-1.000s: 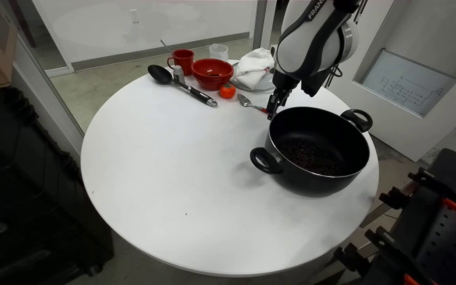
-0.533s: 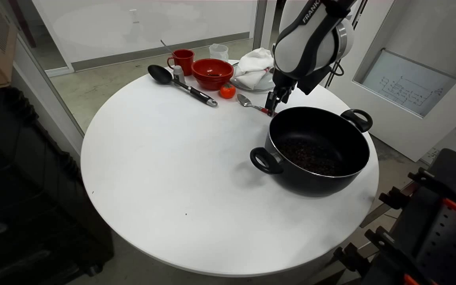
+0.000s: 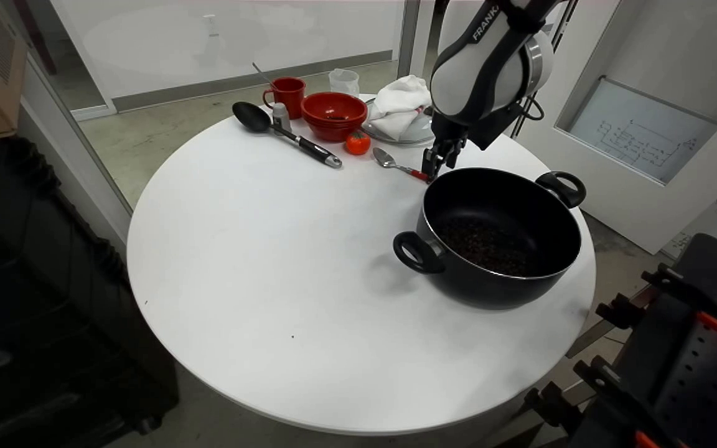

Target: Move the black pot to the right then use the spoon to take some contents out of the pot

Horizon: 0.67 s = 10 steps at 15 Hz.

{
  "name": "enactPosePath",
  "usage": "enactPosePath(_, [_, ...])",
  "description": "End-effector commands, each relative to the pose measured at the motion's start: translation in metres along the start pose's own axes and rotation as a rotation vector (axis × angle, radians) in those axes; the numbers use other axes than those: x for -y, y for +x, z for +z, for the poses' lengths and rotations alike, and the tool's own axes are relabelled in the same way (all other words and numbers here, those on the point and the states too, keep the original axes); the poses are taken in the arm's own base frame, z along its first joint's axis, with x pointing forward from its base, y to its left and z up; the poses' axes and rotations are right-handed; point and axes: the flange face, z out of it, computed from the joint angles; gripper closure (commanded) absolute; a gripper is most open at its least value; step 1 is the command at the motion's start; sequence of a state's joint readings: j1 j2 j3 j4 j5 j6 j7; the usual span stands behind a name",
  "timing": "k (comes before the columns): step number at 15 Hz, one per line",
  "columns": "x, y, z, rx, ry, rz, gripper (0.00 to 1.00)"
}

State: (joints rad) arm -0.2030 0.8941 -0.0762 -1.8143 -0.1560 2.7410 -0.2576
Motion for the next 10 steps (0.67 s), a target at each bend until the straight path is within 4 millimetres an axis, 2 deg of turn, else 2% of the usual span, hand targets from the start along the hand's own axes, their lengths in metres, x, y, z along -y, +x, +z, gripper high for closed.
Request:
enactPosePath(1, [0.0024,0.0025,0.0099,0.033,-0.018,-0.001,0.19])
enactPosePath(2, [0.0033,0.0014,0.0117,0.037,-0.018,-0.003,0.39])
enactPosePath(4, [0.0059,0.0006,0.0135,0.042,-0.013,-0.010,0.46])
enactPosePath(10, [0.0056,0.0042,0.0057,0.033,-0.008,-0.020,0.93])
